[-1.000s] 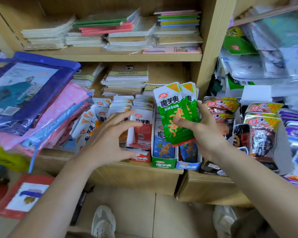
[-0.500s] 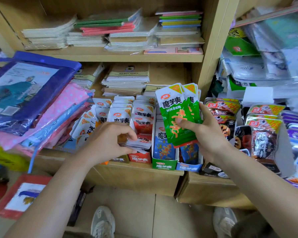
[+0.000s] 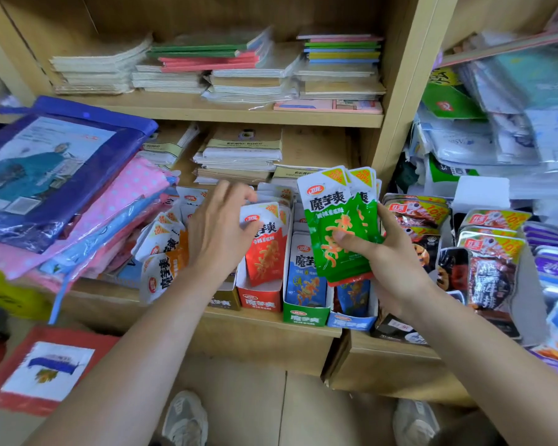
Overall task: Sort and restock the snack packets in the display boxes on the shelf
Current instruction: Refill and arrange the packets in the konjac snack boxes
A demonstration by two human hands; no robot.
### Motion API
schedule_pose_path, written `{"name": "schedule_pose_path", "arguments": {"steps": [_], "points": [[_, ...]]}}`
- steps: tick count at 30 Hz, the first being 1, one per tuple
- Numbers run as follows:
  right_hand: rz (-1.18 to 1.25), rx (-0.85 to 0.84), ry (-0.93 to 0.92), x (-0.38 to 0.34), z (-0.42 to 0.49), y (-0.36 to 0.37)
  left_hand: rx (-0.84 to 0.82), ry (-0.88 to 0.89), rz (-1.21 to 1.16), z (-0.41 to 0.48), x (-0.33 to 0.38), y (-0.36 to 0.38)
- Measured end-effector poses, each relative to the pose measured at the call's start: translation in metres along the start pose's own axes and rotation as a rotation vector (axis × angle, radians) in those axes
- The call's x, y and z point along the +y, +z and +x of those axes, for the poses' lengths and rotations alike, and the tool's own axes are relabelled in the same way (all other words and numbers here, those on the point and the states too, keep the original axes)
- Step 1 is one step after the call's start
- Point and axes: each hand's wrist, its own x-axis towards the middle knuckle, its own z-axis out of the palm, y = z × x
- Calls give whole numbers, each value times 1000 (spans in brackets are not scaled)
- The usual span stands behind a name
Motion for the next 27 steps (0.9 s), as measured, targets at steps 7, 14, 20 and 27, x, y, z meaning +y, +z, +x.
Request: {"name": "schedule_pose_path", "arguments": {"steps": [7, 14, 20, 27], "points": [[2, -23, -8, 1, 2, -4, -146, -82, -140, -8, 4, 12], [-55, -89, -93, 7, -12, 15, -306, -490, -942, -28, 52, -5], [79, -78, 31, 15, -15, 28, -187, -556, -1103, -26, 53, -4], [115, -34, -16, -7, -7, 20, -222, -578, -1344, -16, 61, -6]]}}
